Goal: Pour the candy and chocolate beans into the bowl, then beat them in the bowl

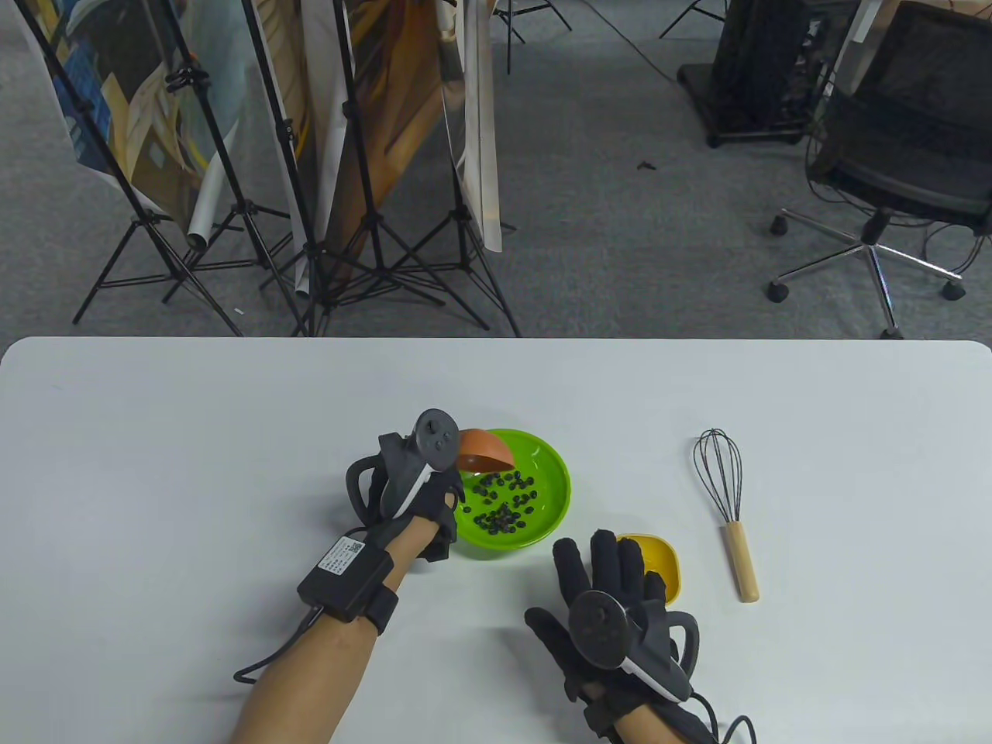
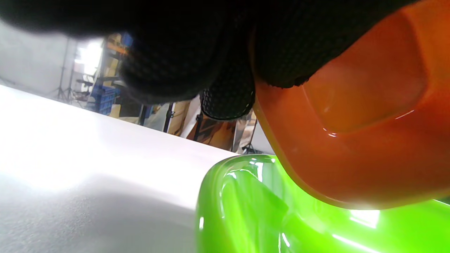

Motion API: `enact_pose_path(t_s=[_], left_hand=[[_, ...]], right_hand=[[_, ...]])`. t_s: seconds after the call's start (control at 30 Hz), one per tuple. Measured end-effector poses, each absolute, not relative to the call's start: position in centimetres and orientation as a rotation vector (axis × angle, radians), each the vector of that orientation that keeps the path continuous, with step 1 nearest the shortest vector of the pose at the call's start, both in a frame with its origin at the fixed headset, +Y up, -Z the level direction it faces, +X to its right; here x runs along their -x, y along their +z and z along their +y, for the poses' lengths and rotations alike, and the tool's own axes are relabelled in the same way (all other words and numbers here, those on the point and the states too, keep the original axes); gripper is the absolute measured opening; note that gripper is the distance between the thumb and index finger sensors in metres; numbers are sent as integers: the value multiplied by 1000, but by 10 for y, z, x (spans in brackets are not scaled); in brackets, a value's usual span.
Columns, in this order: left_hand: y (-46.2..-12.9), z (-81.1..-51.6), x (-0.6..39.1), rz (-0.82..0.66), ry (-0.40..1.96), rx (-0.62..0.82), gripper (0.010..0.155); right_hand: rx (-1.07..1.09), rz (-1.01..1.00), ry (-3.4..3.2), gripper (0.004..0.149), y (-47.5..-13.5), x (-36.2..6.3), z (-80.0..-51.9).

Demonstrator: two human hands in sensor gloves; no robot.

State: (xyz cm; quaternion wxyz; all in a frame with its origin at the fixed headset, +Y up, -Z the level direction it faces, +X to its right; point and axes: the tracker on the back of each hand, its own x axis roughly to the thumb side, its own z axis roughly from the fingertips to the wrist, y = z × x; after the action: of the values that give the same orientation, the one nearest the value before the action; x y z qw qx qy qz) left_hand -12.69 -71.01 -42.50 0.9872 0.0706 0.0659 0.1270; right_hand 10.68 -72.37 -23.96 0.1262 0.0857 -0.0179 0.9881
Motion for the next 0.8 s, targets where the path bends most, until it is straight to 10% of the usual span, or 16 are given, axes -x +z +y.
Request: enact_pose_path(t_s=[0.8], left_hand=[[-431,-704,226,365,254,-104,46]], right_hand=[[-251,-42,2878,85,-239,-106,-725]])
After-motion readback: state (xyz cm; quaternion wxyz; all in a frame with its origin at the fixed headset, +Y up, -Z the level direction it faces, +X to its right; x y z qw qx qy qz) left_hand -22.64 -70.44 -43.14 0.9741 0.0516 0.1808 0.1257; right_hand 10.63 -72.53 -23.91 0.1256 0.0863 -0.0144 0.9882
